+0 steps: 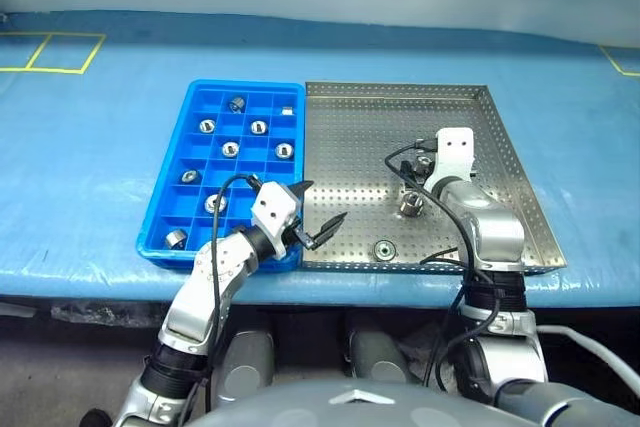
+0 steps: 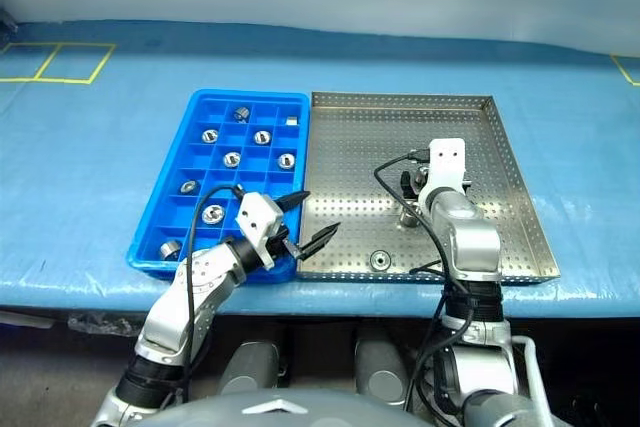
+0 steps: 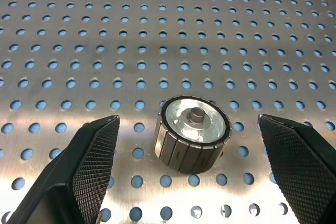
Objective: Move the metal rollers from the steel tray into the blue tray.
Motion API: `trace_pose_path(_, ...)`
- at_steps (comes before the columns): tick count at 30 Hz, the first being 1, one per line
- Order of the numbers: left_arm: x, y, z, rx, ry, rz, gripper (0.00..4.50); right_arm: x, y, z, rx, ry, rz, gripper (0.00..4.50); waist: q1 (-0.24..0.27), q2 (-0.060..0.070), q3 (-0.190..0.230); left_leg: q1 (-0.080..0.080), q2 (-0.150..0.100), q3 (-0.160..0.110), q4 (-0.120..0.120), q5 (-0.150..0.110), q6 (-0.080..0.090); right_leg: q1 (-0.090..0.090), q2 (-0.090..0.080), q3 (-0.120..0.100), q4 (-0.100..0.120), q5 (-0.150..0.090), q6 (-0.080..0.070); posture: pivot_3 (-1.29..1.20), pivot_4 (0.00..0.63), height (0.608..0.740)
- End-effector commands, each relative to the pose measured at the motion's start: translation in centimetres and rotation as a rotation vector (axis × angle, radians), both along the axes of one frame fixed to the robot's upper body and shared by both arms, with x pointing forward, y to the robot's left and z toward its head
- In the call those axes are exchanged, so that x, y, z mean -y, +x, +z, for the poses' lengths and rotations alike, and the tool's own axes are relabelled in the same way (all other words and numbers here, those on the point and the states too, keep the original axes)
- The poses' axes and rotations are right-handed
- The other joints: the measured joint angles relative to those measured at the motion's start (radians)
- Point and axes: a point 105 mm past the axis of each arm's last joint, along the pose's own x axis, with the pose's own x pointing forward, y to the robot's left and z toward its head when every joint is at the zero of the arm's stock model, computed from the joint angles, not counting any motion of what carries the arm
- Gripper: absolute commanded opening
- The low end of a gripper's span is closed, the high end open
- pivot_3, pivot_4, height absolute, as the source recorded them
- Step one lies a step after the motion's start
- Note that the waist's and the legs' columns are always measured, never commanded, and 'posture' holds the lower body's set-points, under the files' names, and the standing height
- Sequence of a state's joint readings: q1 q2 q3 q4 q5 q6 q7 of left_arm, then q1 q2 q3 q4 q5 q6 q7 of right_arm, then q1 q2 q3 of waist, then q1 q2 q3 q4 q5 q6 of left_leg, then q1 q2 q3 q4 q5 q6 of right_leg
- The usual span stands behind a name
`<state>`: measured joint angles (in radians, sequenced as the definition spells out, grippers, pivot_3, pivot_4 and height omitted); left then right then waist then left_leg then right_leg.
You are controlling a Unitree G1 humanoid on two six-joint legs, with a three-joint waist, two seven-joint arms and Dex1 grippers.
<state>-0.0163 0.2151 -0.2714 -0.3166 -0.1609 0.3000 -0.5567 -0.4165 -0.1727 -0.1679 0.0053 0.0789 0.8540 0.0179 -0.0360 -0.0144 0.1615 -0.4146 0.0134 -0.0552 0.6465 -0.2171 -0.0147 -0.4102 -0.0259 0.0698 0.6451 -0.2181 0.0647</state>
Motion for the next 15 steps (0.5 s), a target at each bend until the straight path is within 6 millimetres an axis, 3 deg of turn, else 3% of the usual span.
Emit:
trace_pose_path(1,0.6,-0.6,1.0,0.038,-0.027,-0.024,4.46,0.3,0.9,0.9,0.044,0.006,-0.019,4.50,0.001,0.000,0.000,0.000,0.000,0.000,0.000,0.000,0.000,0.000,0.000,0.000,0.000,0.000,0.000,0.04,0.150,0.740)
trace_pose_path(4,0.8,-0.9,0.9,0.032,-0.019,-0.051,4.50,0.2,1.1,0.8,0.041,0.005,-0.015,3.89,0.001,0.001,0.000,0.000,0.000,0.000,0.000,0.000,0.000,0.000,0.000,0.000,0.000,0.000,0.000,0.04,0.150,0.740)
trace_pose_path(11,0.8,-1.3,0.8,0.017,-0.011,-0.066,4.50,-0.4,0.9,1.3,0.060,0.018,-0.001,1.70,0.001,0.002,0.000,0.000,0.000,0.000,-0.001,0.000,0.000,0.000,0.000,0.000,0.000,0.000,0.000,0.05,0.150,0.740)
trace_pose_path(15,0.6,-1.3,0.9,0.024,-0.013,-0.041,4.50,-0.8,0.8,1.9,0.080,0.024,0.015,1.71,0.001,0.003,0.000,0.000,0.000,0.000,-0.001,0.000,0.000,0.000,0.000,0.000,0.000,-0.002,0.003,0.04,0.150,0.740)
